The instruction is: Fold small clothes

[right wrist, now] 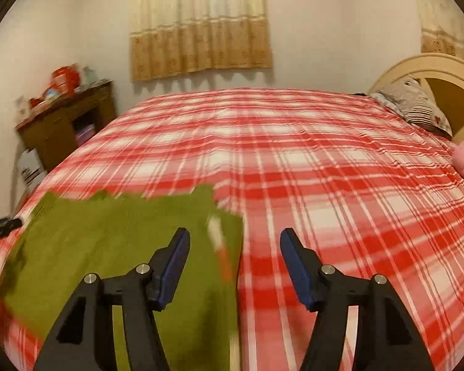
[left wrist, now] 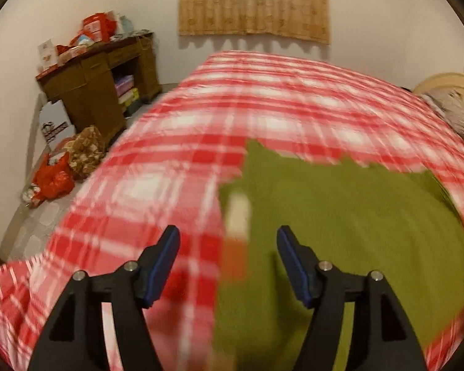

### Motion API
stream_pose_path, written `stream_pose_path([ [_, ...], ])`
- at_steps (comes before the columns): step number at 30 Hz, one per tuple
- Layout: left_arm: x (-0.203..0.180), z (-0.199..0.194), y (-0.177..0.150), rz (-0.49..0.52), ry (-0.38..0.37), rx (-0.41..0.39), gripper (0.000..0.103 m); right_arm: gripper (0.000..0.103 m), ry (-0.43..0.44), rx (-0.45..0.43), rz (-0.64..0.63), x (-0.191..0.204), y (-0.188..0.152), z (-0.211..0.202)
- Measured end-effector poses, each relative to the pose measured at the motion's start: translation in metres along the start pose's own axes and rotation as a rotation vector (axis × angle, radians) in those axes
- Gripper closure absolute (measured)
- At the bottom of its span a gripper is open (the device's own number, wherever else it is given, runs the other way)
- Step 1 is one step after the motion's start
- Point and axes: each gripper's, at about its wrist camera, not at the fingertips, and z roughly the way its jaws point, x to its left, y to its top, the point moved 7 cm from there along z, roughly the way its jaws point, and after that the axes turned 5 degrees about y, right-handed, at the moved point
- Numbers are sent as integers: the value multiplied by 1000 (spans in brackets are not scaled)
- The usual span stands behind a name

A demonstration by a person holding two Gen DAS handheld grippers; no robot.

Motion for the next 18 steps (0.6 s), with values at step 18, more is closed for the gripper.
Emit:
stream_pose_path([
  [18, -54, -21, -76, 116, 101, -47, 34, 94, 55, 116, 36, 28, -113, -8],
])
